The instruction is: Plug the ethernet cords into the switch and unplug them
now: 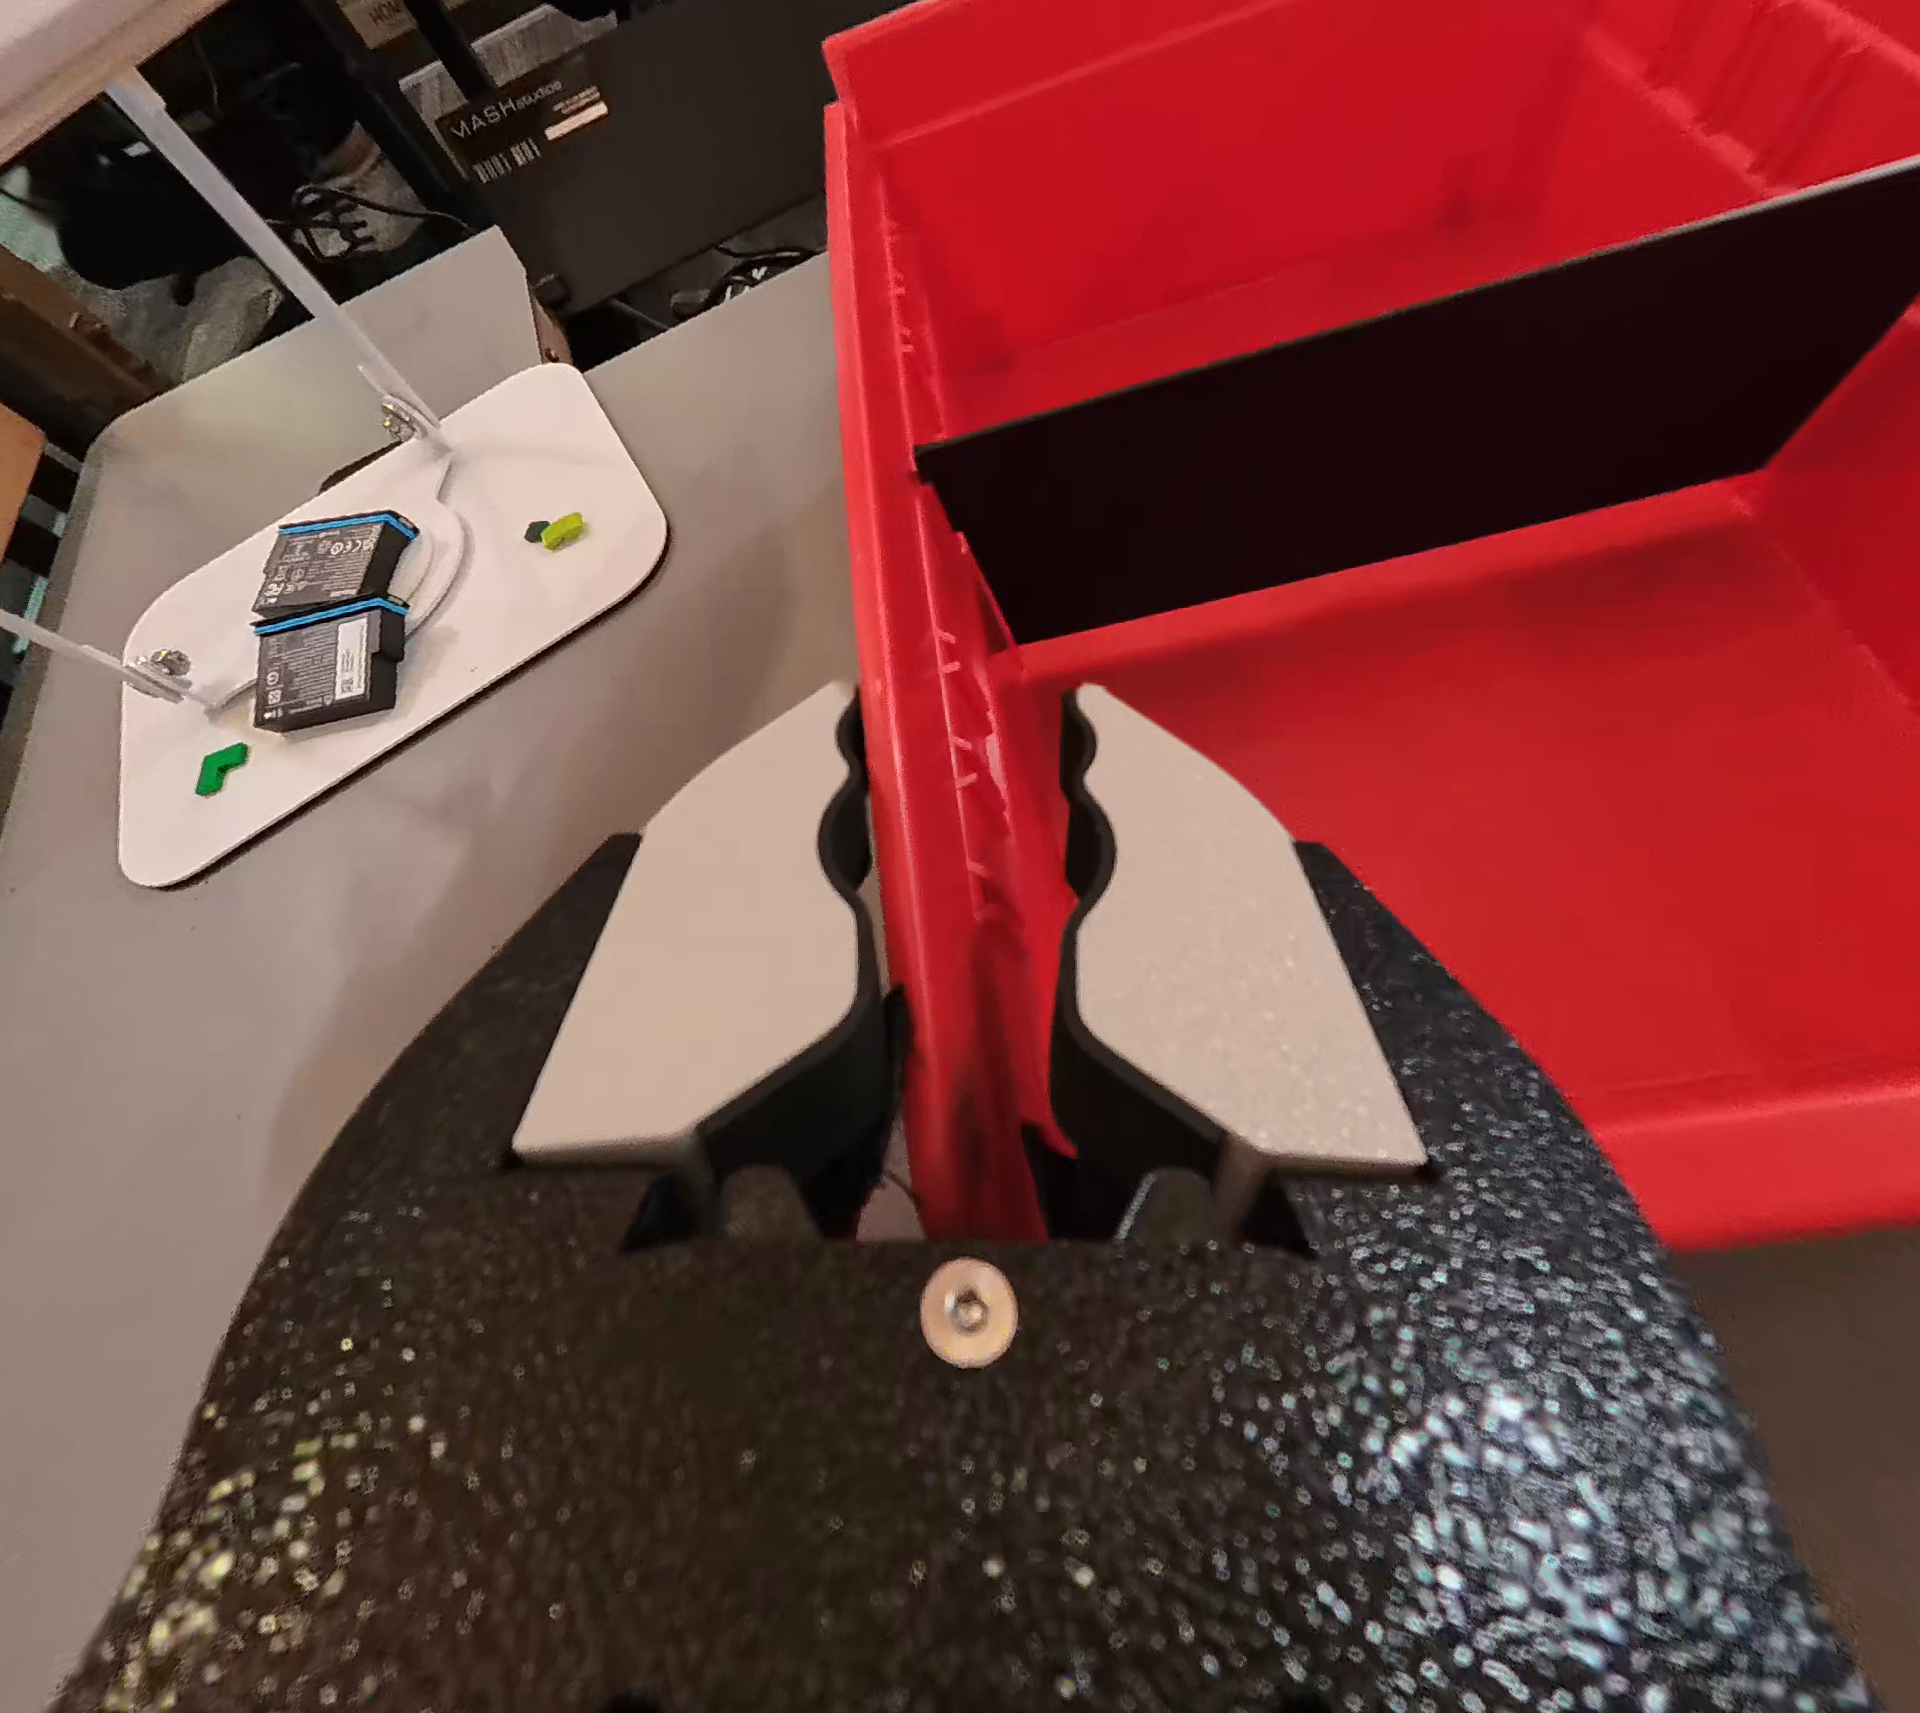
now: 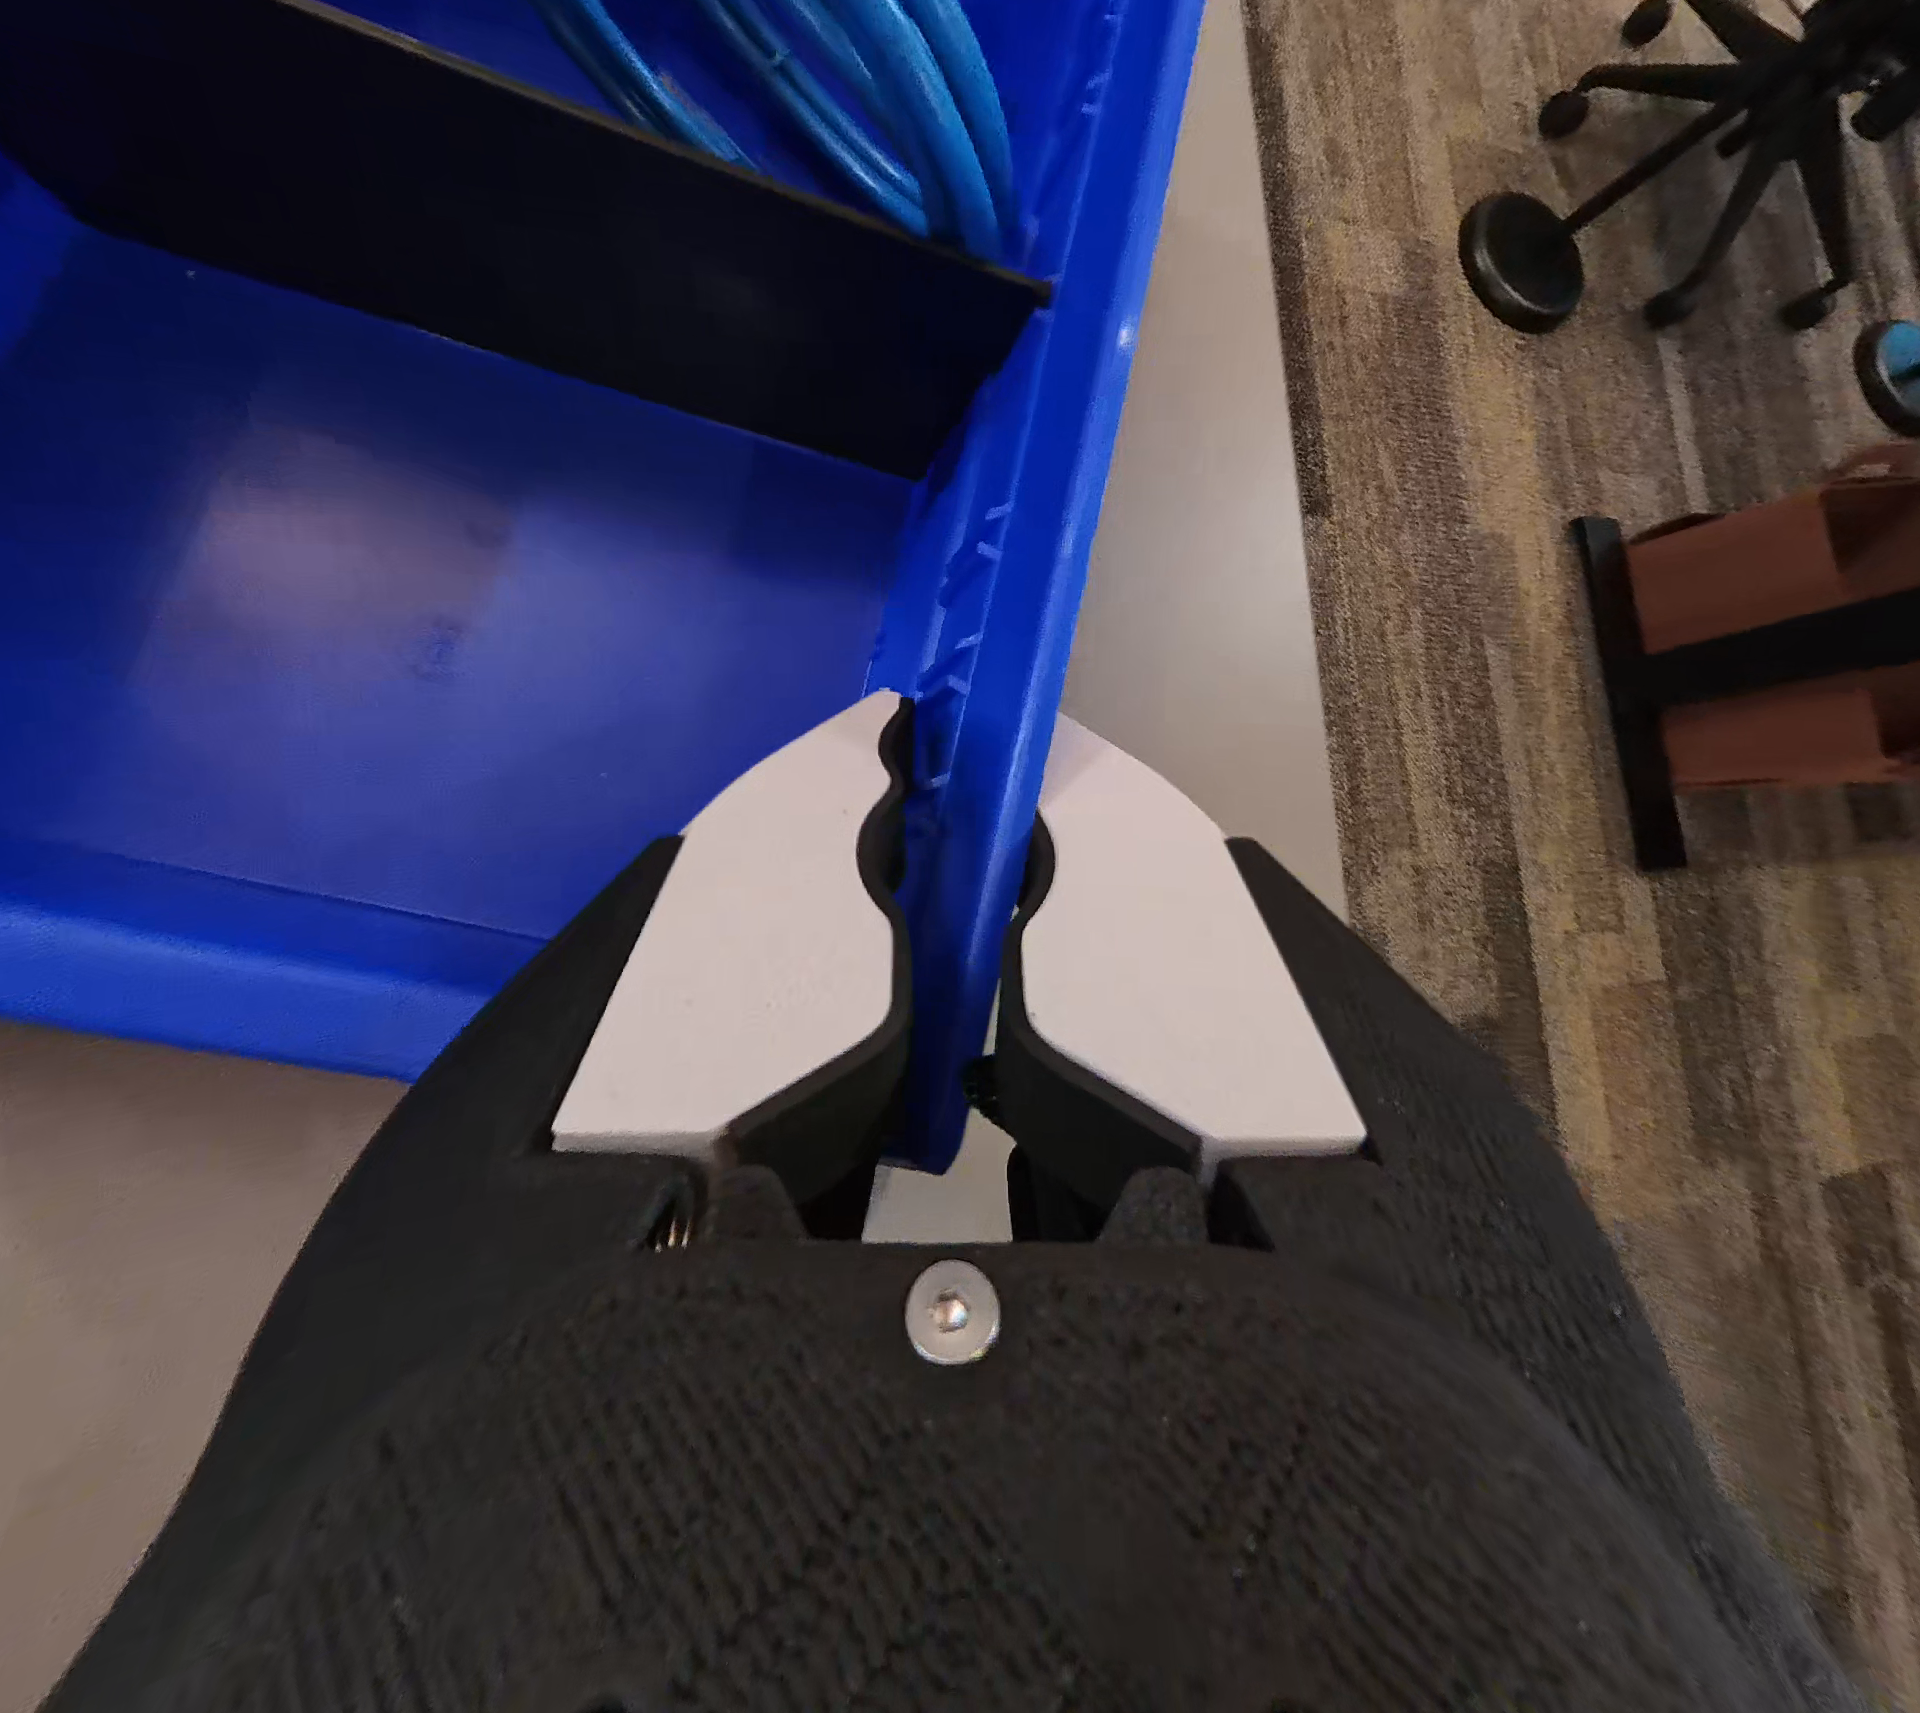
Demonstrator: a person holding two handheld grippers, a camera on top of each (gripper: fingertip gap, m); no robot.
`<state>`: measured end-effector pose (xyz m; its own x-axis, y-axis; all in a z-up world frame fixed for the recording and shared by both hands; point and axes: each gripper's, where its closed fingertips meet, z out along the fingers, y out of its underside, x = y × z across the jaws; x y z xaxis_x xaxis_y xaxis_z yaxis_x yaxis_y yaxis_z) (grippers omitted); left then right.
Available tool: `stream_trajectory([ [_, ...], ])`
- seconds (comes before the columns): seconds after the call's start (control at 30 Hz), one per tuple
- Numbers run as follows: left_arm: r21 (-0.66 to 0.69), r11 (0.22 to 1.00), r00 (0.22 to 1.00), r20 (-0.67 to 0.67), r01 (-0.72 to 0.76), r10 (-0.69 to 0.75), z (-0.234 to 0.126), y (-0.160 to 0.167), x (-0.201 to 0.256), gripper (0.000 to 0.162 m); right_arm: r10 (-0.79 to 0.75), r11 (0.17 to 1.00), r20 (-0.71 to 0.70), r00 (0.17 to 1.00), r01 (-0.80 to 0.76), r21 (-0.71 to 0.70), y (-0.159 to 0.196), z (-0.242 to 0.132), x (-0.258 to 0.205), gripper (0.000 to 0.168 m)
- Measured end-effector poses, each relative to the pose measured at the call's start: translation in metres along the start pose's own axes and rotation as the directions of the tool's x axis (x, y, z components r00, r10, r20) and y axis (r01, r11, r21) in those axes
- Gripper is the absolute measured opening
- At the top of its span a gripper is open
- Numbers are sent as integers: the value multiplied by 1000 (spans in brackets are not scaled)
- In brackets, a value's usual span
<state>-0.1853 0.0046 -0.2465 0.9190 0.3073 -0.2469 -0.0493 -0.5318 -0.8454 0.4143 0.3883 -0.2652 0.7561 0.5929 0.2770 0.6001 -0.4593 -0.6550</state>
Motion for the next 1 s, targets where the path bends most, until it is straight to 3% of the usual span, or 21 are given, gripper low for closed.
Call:
stream_trajectory([
  [0.23,-59,996,997,-19,-70,69,4,6,-5,26,17,999,58,998,-18,28,-14,3,-26,9],
  [0.4,-48,997,996,-71,54,-58,2,4,-5,11,0,999,84,996,-4,42,-28,7,-48,9],
  [0.6,-25,991,983,-125,129,-131,-14,13,-6,6,-27,997,119,993,19,71,-48,11,-84,9],
  [0.83,-13,994,976,-191,107,-107,-46,34,-21,6,-163,981,232,959,133,140,-81,25,-125,9],
  [1.0,14,999,956,-292,43,-37,-57,43,-29,7,-320,941,342,884,254,224,-111,38,-163,9],
])
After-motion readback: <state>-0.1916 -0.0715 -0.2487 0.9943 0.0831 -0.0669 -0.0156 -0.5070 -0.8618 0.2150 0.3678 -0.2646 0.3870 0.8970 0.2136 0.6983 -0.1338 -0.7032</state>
